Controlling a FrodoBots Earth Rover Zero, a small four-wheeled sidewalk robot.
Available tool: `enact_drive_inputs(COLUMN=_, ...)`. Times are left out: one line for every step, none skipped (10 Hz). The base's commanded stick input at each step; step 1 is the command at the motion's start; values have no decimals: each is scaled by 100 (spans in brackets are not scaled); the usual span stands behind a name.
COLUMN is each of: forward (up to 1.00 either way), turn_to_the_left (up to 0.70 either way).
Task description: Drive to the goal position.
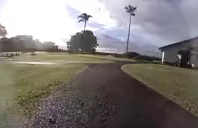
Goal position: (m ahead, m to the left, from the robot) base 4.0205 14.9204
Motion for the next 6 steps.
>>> enact_drive_inputs(forward=60, turn_to_the_left=-5)
enact_drive_inputs(forward=60, turn_to_the_left=0)
enact_drive_inputs(forward=60, turn_to_the_left=0)
enact_drive_inputs(forward=60, turn_to_the_left=0)
enact_drive_inputs(forward=60, turn_to_the_left=0)
enact_drive_inputs(forward=60, turn_to_the_left=-6)
